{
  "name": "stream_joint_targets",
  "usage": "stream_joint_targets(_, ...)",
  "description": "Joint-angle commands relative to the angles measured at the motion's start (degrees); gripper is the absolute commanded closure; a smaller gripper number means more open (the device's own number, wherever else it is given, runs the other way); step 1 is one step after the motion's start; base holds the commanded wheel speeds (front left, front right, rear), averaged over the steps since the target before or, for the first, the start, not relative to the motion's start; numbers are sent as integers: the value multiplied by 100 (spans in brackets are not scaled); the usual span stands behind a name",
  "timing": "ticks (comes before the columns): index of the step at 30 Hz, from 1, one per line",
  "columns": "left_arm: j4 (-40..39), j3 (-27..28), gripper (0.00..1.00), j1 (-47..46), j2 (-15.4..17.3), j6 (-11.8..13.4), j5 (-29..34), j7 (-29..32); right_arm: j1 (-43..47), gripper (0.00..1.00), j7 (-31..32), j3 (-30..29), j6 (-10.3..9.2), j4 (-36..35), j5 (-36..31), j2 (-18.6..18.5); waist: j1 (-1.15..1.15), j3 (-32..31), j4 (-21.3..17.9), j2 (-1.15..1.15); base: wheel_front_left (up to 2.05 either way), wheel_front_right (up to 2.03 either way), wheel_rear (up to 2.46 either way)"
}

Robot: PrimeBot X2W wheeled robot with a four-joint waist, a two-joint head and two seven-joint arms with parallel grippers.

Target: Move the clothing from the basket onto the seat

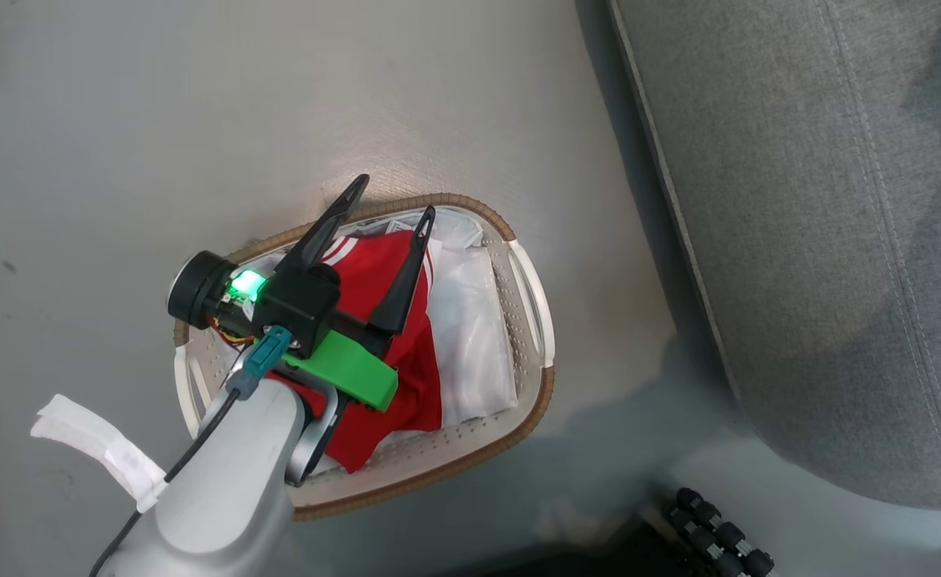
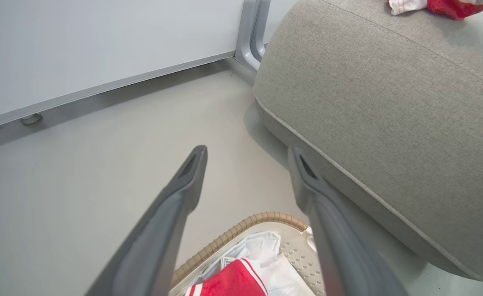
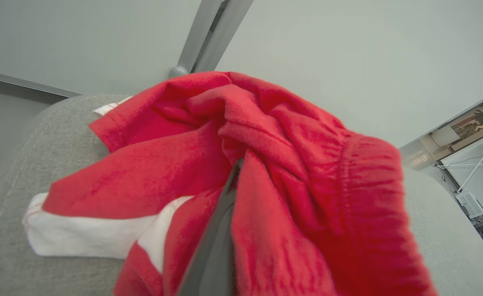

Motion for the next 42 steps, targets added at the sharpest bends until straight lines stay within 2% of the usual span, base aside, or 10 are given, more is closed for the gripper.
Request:
stream_joint_targets(1,25,29,0,81,0,19,-43,-24,161,0,-2,-75,-8,-76,-59,25,-1,-126,17,0,0,0,0)
stream_joint_targets(13,176,316,0,388,-364,-80,-317,-27,1543,0,-2,-523,-8,-715,-160,298,-1,-1163,326,0,0,0,0)
stream_joint_targets(23,167,894,0,1076,-608,-168,-412,-27,2373,0,-2,-196,-8,-1231,-138,463,-1,-2350,575,0,0,0,0)
stream_joint_targets(31,108,1486,0,1762,-747,-187,-411,-21,2664,0,-2,264,-8,-1529,205,967,-1,-3127,768,0,0,0,0)
stream_joint_targets(42,-113,2426,0,2569,-873,-132,-286,-20,3459,0,-2,724,-7,-1848,554,1811,-1,-3664,1049,0,0,0,0)
